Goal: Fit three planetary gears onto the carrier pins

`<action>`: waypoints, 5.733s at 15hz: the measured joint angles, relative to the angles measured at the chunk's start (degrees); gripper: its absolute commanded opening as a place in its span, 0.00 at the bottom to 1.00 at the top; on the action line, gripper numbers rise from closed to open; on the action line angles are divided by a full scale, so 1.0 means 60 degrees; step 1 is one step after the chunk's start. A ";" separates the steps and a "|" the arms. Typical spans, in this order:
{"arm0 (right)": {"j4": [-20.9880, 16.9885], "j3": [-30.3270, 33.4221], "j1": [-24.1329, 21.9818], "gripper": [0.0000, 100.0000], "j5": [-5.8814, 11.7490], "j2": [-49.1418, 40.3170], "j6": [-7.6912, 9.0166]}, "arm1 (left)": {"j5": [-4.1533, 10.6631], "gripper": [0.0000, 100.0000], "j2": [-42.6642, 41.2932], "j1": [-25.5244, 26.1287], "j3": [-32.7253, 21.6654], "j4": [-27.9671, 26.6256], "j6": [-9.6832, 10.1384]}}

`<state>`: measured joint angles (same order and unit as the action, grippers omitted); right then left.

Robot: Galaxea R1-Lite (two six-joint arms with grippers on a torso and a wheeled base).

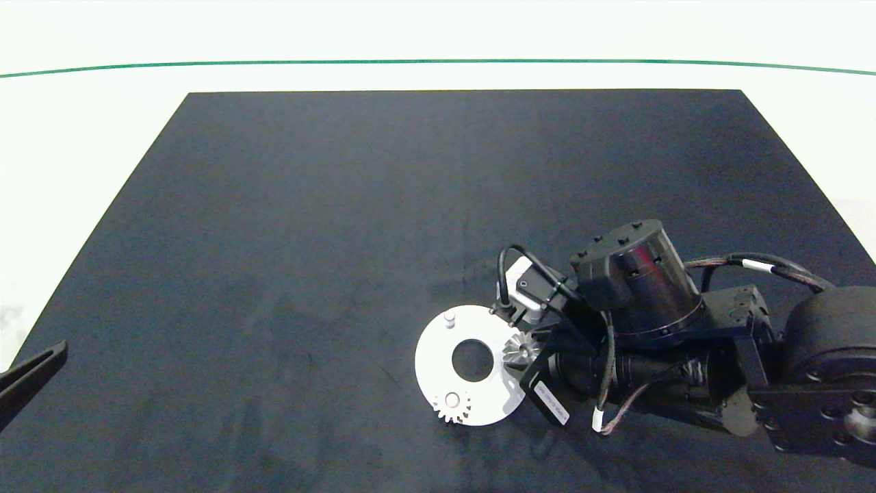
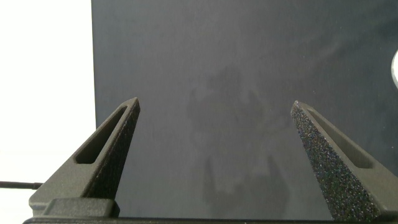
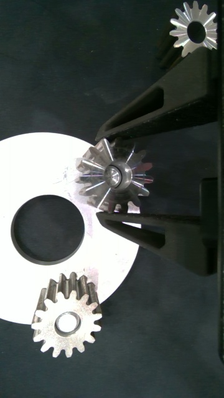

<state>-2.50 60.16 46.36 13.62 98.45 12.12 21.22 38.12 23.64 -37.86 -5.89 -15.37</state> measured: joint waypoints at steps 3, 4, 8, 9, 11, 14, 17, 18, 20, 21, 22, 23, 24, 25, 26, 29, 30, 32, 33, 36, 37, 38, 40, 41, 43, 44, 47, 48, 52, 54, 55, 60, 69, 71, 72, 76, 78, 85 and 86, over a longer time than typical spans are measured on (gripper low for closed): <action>0.0000 -0.0004 0.0000 1.00 0.0000 0.0004 0.0002 | -0.0002 1.00 0.0000 0.0002 -0.0004 0.0004 -0.0004; 0.0000 -0.0004 0.0000 1.00 0.0000 0.0004 0.0002 | -0.0002 1.00 0.0000 0.0000 -0.0014 0.0004 0.0000; -0.0010 0.0020 0.0004 1.00 0.0008 0.0014 0.0000 | -0.0002 1.00 0.0000 -0.0095 -0.0024 0.0004 0.0000; -0.0055 0.0014 -0.0010 1.00 0.0022 -0.0037 0.0010 | -0.0002 1.00 0.0000 -0.0100 -0.0024 0.0004 0.0000; -0.0185 -0.0026 -0.0079 1.00 0.0187 -0.0404 0.0028 | -0.0002 1.00 -0.0018 -0.0104 0.0018 0.0004 -0.0004; -0.0902 -0.0197 -0.0284 1.00 0.0563 -0.1597 0.0083 | -0.0010 1.00 -0.0047 -0.0106 0.0051 0.0004 -0.0004; -0.1231 -0.0985 -0.1278 1.00 0.0650 -0.2812 0.0065 | -0.0014 1.00 -0.0112 -0.0122 0.0055 0.0000 0.0000; -0.1231 -0.1327 -0.1715 1.00 0.0583 -0.3082 0.0039 | -0.0014 1.00 -0.0152 -0.0128 0.0055 -0.0002 0.0000; -0.1223 -0.1760 -0.2509 1.00 0.0187 -0.3426 0.0014 | -0.0018 1.00 -0.0232 -0.0140 0.0073 -0.0010 0.0000; -0.1180 -0.1845 -0.2942 1.00 -0.0051 -0.3497 0.0010 | -0.0018 1.00 -0.0258 -0.0142 0.0081 -0.0010 0.0000; -0.1048 -0.1863 -0.3275 1.00 -0.0254 -0.3478 0.0010 | -0.0018 1.00 -0.0284 -0.0154 0.0081 -0.0010 0.0000; -0.0906 -0.1865 -0.3497 1.00 -0.0370 -0.3428 0.0010 | -0.0018 1.00 -0.0313 -0.0165 0.0083 -0.0006 0.0008; -0.0794 -0.1851 -0.3610 1.00 -0.0443 -0.3334 0.0006 | -0.0018 1.00 -0.0337 -0.0179 0.0102 -0.0010 0.0008; -0.0677 -0.1790 -0.3661 1.00 -0.0484 -0.3184 0.0002 | -0.0018 1.00 -0.0356 -0.0197 0.0106 -0.0010 0.0004; -0.0593 -0.1707 -0.3657 1.00 -0.0516 -0.3013 0.0002 | -0.0018 1.00 -0.0372 -0.0209 0.0114 -0.0010 0.0004; -0.0516 -0.1542 -0.3318 1.00 -0.0654 -0.2635 -0.0008 | -0.0018 1.00 -0.0386 -0.0215 0.0118 -0.0010 0.0012; -0.0516 -0.1514 -0.3235 1.00 -0.0703 -0.2550 -0.0004 | -0.0018 1.00 -0.0386 -0.0219 0.0118 -0.0010 0.0012; -0.0514 -0.1479 -0.3111 1.00 -0.0764 -0.2387 0.0000 | -0.0020 1.00 -0.0386 -0.0219 0.0118 -0.0010 0.0008; -0.0514 -0.1477 -0.3096 1.00 -0.0764 -0.2284 -0.0008 | -0.0020 1.00 -0.0390 -0.0219 0.0118 -0.0010 0.0008; -0.0349 -0.1459 -0.3107 1.00 -0.0792 -0.1957 -0.0030 | -0.0020 1.00 -0.0392 -0.0219 0.0100 -0.0010 0.0008; -0.0252 -0.1459 -0.3111 1.00 -0.0792 -0.1843 -0.0041 | -0.0020 1.00 -0.0396 -0.0219 0.0100 -0.0010 0.0008; -0.0146 -0.1459 -0.3115 1.00 -0.0796 -0.1735 -0.0041 | -0.0020 1.00 -0.0404 -0.0219 0.0106 -0.0010 0.0012; 0.0083 -0.1459 -0.3115 1.00 -0.0796 -0.1487 -0.0045 | -0.0020 1.00 -0.0441 -0.0219 0.0114 -0.0010 0.0012; 0.0114 -0.1459 -0.3107 1.00 -0.0796 -0.1378 -0.0045 | -0.0020 1.00 -0.0473 -0.0219 0.0124 -0.0010 0.0012; 0.0215 -0.1418 -0.3100 0.99 -0.0796 -0.1195 -0.0051 | -0.0028 1.00 -0.0534 -0.0219 0.0219 -0.0028 0.0008; 0.0244 -0.1400 -0.3092 0.97 -0.0796 -0.1126 -0.0049 | -0.0028 1.00 -0.0561 -0.0219 0.0260 -0.0043 0.0012; 0.0244 -0.1373 -0.3092 0.91 -0.0801 -0.1038 -0.0045 | -0.0028 1.00 -0.0589 -0.0211 0.0270 -0.0039 0.0008; 0.0244 -0.1371 -0.3096 0.90 -0.0796 -0.1024 -0.0045 | -0.0028 1.00 -0.0597 -0.0211 0.0274 -0.0037 0.0012; 0.0248 -0.1323 -0.3103 0.81 -0.0859 -0.1016 -0.0045 | -0.0024 1.00 -0.0601 -0.0219 0.0274 -0.0037 0.0008; 0.0244 -0.1286 -0.3125 0.76 -0.0924 -0.1014 -0.0045 | -0.0028 1.00 -0.0601 -0.0215 0.0274 -0.0039 0.0012; 0.0244 -0.1266 -0.3143 0.75 -0.0957 -0.1014 -0.0045 | -0.0028 1.00 -0.0597 -0.0215 0.0274 -0.0037 0.0012; 0.0244 -0.1250 -0.3176 0.64 -0.1002 -0.1010 -0.0049 | -0.0028 1.00 -0.0601 -0.0215 0.0274 -0.0039 0.0008; 0.0295 -0.1254 -0.3249 0.46 -0.1048 -0.0929 -0.0051 | -0.0033 1.00 -0.0607 -0.0274 0.0270 -0.0039 0.0004; 0.0386 -0.1258 -0.3263 0.43 -0.1075 -0.0890 -0.0055 | -0.0033 1.00 -0.0616 -0.0278 0.0266 -0.0039 0.0000; 0.0386 -0.1266 -0.3275 0.40 -0.1081 -0.0876 -0.0055 | -0.0028 1.00 -0.0622 -0.0278 0.0262 -0.0039 0.0000; 0.0417 -0.1262 -0.3289 0.33 -0.1103 -0.0841 -0.0051 | -0.0033 1.00 -0.0644 -0.0278 0.0262 -0.0039 0.0008; 0.0443 -0.1262 -0.3300 0.28 -0.1107 -0.0817 -0.0055 | -0.0033 1.00 -0.0654 -0.0278 0.0262 -0.0039 0.0000; 0.0447 -0.1266 -0.3293 0.15 -0.1109 -0.0790 -0.0059 | -0.0033 1.00 -0.0662 -0.0278 0.0274 -0.0037 0.0008; 0.0451 -0.1266 -0.3293 0.13 -0.1109 -0.0790 -0.0063 | -0.0028 1.00 -0.0662 -0.0270 0.0274 -0.0039 0.0004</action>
<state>0.21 52.57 26.60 6.96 93.71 11.74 21.05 34.15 22.02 -36.22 -6.12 -15.35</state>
